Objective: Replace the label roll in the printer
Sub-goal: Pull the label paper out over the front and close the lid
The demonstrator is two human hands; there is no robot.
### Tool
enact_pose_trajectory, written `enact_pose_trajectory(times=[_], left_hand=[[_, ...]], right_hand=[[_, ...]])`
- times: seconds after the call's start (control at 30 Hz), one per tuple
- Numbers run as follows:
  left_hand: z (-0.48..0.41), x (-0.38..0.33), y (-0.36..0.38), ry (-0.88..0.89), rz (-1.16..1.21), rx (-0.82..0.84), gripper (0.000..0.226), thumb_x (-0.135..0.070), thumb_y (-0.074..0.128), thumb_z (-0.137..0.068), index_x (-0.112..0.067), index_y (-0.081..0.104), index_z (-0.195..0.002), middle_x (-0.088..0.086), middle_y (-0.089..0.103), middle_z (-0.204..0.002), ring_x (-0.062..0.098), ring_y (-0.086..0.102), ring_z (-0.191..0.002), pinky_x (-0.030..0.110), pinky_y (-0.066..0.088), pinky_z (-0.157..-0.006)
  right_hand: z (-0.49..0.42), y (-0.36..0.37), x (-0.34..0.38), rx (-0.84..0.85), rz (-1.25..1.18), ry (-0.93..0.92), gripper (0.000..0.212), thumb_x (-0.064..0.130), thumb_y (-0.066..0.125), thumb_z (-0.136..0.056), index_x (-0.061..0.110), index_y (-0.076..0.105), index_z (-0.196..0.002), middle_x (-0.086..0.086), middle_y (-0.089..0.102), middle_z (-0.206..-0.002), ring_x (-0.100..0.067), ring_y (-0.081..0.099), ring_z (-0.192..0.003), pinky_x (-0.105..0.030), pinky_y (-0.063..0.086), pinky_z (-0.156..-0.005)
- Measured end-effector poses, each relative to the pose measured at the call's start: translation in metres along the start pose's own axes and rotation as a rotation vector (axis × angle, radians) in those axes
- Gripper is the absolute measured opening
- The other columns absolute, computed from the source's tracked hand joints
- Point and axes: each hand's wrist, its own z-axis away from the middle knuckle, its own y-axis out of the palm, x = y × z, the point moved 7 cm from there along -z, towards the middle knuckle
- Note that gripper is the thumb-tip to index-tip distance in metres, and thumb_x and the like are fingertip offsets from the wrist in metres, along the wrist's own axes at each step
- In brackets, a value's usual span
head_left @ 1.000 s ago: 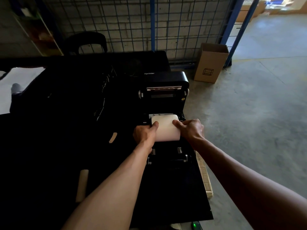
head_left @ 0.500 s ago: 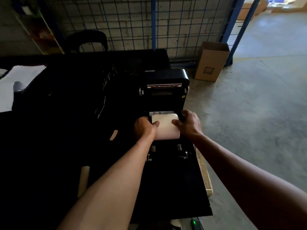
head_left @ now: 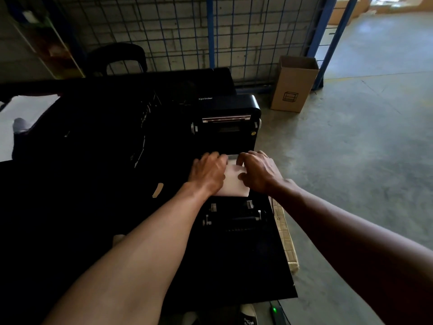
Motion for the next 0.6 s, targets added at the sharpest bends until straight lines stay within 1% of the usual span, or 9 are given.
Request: enact_pose_trajectory(times=[0.07, 0.13, 0.2, 0.27, 0.33, 0.4, 0.47, 0.53, 0.6], left_hand=[[0.01, -0.003, 0.0, 0.053, 0.053, -0.048, 0.018, -0.012, 0.059, -0.091, -0.014, 0.058, -0.109, 0.005, 0.059, -0.114, 0.027, 0.059, -0.105, 0.038, 0.051, -0.081], [0.021, -0.006, 0.005, 0.109, 0.067, -0.089, 0.008, -0.009, 0.054, -0.092, -0.014, 0.057, -0.098, 0.005, 0.058, -0.104, 0.027, 0.062, -0.094, 0.038, 0.053, -0.072], [0.032, -0.006, 0.016, 0.167, 0.059, -0.093, 0.011, -0.002, 0.052, -0.091, -0.013, 0.053, -0.091, 0.005, 0.055, -0.094, 0.026, 0.06, -0.087, 0.034, 0.049, -0.064], [0.044, -0.006, 0.028, 0.205, 0.071, -0.053, 0.016, 0.002, 0.053, -0.09, -0.014, 0.054, -0.093, 0.005, 0.056, -0.094, 0.025, 0.06, -0.088, 0.033, 0.051, -0.067], [0.052, -0.005, 0.038, 0.231, 0.069, -0.003, 0.015, -0.001, 0.053, -0.092, -0.015, 0.057, -0.097, 0.006, 0.061, -0.096, 0.027, 0.063, -0.09, 0.038, 0.055, -0.074], [0.059, -0.006, 0.046, 0.262, 0.036, 0.057, 0.013, -0.01, 0.052, -0.095, -0.016, 0.061, -0.1, 0.005, 0.065, -0.098, 0.027, 0.065, -0.091, 0.039, 0.055, -0.081], [0.064, -0.006, 0.052, 0.297, -0.007, 0.099, 0.019, -0.022, 0.05, -0.095, -0.016, 0.066, -0.102, 0.004, 0.067, -0.1, 0.026, 0.065, -0.092, 0.038, 0.051, -0.089], [0.067, -0.005, 0.053, 0.321, -0.045, 0.11, 0.03, -0.034, 0.047, -0.093, -0.016, 0.07, -0.1, 0.003, 0.069, -0.099, 0.025, 0.065, -0.092, 0.037, 0.047, -0.092], [0.069, -0.004, 0.055, 0.344, -0.084, 0.121, 0.035, -0.036, 0.045, -0.092, -0.015, 0.071, -0.099, 0.004, 0.069, -0.1, 0.025, 0.064, -0.094, 0.037, 0.046, -0.095]], right_hand=[[0.01, 0.0, 0.006, -0.041, 0.007, -0.05, 0.017, 0.011, 0.065, -0.084, 0.014, 0.064, -0.1, -0.009, 0.066, -0.109, -0.033, 0.059, -0.1, -0.037, 0.048, -0.075], [0.022, 0.004, 0.012, -0.047, 0.034, -0.115, 0.011, 0.008, 0.062, -0.082, 0.014, 0.062, -0.092, -0.01, 0.067, -0.1, -0.036, 0.063, -0.087, -0.038, 0.049, -0.066], [0.033, 0.01, 0.015, -0.044, 0.058, -0.181, 0.009, 0.008, 0.064, -0.083, 0.014, 0.061, -0.09, -0.01, 0.067, -0.095, -0.037, 0.063, -0.079, -0.041, 0.052, -0.063], [0.042, 0.018, 0.015, -0.029, 0.075, -0.227, 0.009, 0.008, 0.066, -0.085, 0.012, 0.061, -0.092, -0.011, 0.067, -0.095, -0.036, 0.064, -0.076, -0.041, 0.052, -0.061], [0.048, 0.029, 0.014, 0.01, 0.101, -0.245, 0.009, 0.011, 0.067, -0.087, 0.011, 0.064, -0.096, -0.011, 0.067, -0.098, -0.035, 0.065, -0.08, -0.039, 0.051, -0.062], [0.055, 0.041, 0.012, 0.046, 0.152, -0.264, 0.013, 0.013, 0.066, -0.089, 0.013, 0.067, -0.101, -0.008, 0.068, -0.102, -0.032, 0.066, -0.09, -0.037, 0.05, -0.063], [0.063, 0.049, 0.01, 0.061, 0.182, -0.27, 0.018, 0.017, 0.063, -0.092, 0.016, 0.069, -0.108, -0.005, 0.068, -0.11, -0.028, 0.061, -0.102, -0.036, 0.047, -0.066], [0.07, 0.051, 0.01, 0.048, 0.202, -0.286, 0.021, 0.022, 0.058, -0.094, 0.018, 0.071, -0.109, -0.002, 0.068, -0.114, -0.025, 0.054, -0.105, -0.033, 0.039, -0.065], [0.075, 0.053, 0.012, 0.036, 0.231, -0.315, 0.021, 0.024, 0.055, -0.092, 0.017, 0.071, -0.104, -0.002, 0.07, -0.112, -0.026, 0.051, -0.104, -0.031, 0.031, -0.068]])
